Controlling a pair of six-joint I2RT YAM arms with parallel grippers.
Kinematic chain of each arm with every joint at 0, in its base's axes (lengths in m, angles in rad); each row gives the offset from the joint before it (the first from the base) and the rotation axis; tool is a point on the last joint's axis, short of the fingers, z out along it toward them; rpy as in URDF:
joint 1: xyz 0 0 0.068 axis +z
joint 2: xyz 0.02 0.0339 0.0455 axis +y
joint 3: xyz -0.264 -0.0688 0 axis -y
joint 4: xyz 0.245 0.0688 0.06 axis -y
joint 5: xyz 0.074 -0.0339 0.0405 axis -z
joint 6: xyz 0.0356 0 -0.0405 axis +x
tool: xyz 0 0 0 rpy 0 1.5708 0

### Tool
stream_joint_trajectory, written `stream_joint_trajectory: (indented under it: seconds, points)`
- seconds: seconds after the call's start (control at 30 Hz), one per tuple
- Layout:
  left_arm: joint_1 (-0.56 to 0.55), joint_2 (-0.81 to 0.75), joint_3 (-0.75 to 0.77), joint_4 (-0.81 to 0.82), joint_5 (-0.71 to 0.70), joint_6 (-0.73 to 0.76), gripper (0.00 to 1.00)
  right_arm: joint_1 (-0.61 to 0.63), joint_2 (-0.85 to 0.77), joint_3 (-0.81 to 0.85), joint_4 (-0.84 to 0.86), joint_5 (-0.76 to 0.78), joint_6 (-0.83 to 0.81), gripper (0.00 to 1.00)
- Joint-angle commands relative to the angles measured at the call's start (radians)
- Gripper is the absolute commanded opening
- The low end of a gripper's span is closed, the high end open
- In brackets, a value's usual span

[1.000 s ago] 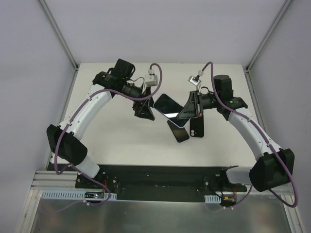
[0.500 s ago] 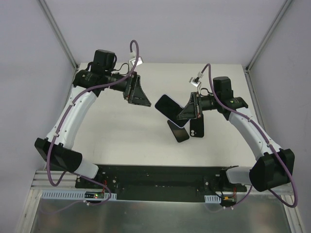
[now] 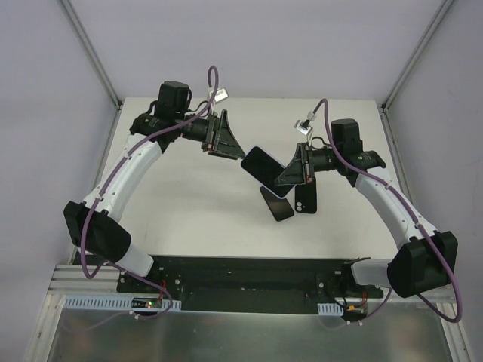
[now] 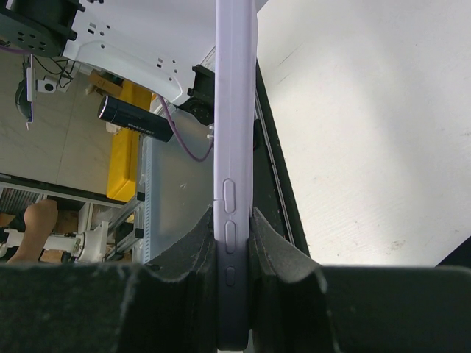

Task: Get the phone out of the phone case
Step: Remove the phone case from the phone.

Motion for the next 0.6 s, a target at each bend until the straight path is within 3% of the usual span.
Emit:
stream_joint_trajectory:
  seconds: [0.0, 0.57]
  points:
    - [-0.025, -0.011, -0.027, 0.108, 0.035, -0.086, 0.7, -0.005, -0.032, 0.063, 0.048, -0.044, -0.002, 0.0]
    - [-0.045, -0.036, -0.07, 0.166, 0.042, -0.109, 0.7, -0.009, -0.02, 0.068, 0.053, -0.038, 0.004, 0.0]
